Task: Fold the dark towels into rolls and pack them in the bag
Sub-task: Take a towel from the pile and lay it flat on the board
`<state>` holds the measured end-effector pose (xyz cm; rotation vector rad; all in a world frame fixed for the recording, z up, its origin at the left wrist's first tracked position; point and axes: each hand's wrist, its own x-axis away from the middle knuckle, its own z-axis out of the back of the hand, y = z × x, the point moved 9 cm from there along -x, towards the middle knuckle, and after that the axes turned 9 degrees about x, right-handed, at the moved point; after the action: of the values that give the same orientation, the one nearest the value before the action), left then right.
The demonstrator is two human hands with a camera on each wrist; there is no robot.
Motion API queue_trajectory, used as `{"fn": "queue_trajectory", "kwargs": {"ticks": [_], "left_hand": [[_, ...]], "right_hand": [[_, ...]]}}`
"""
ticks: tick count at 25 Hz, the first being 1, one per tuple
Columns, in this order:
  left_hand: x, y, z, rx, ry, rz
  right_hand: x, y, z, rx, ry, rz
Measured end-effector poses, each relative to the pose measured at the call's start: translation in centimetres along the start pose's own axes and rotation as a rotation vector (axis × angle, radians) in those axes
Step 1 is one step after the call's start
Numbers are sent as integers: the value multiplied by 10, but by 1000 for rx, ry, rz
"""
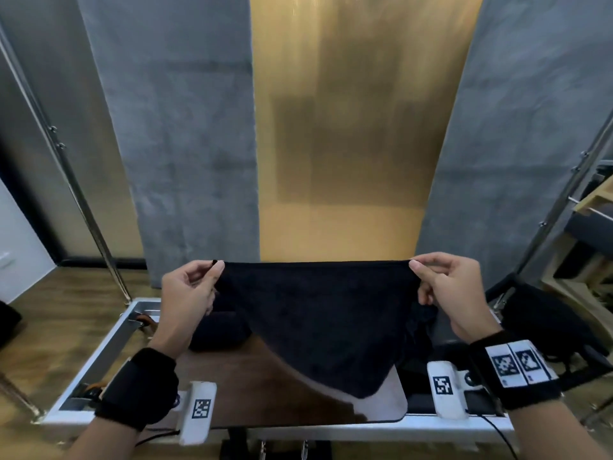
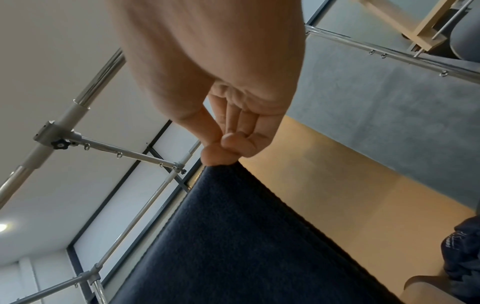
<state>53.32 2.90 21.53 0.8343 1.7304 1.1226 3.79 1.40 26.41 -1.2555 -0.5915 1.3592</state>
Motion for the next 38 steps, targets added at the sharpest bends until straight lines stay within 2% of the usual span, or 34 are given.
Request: {"fn": "queue_trajectory", "kwargs": {"ticks": [3,5,8,13,16,19,21,23,25,26,28,30,32,34,36,38], "left_hand": [[-4,-8,-4,-68,0,12],[-6,-20,-12,-93,-22,68],[-8,-33,-28,32,-61,178],[-22,-26,-43,123,-71,113],[-12,-35,-39,206,-95,143],[26,-82,-19,149,-53,273],[65,-130,-4,27,-17,367],[106,-182,14,-151,-2,515],[140,-223,26,-361,-92,657],[149,-236,30,-484,-177,667],[148,-242,30,-782,-352,564],[131,-233,20,-964,-369,434],[110,-223,-6,-935,-354,315],[90,-223,-47,-823,-400,249],[77,-229,-90,-776,-507,222],[64,-244,-130,-831,-652,225]], "right_hand": [[-7,7,-6,7,-2,-22],[-14,18,-19,-5,-45,-58],[-27,33,-39,-52,-103,-114],[-44,23,-36,-163,-30,-7],[-24,29,-29,-281,0,2],[21,75,-39,-259,5,-97],[60,121,-56,-147,-55,-221],[100,172,-74,76,-193,-347],[134,215,-91,321,-415,-439],[144,229,-97,382,-512,-468],[143,239,-102,420,-598,-486],[118,240,-101,424,-547,-458],[83,236,-106,394,-463,-421],[48,237,-118,382,-415,-403],[19,245,-132,392,-388,-417],[-7,250,-146,487,-387,-394]]}}
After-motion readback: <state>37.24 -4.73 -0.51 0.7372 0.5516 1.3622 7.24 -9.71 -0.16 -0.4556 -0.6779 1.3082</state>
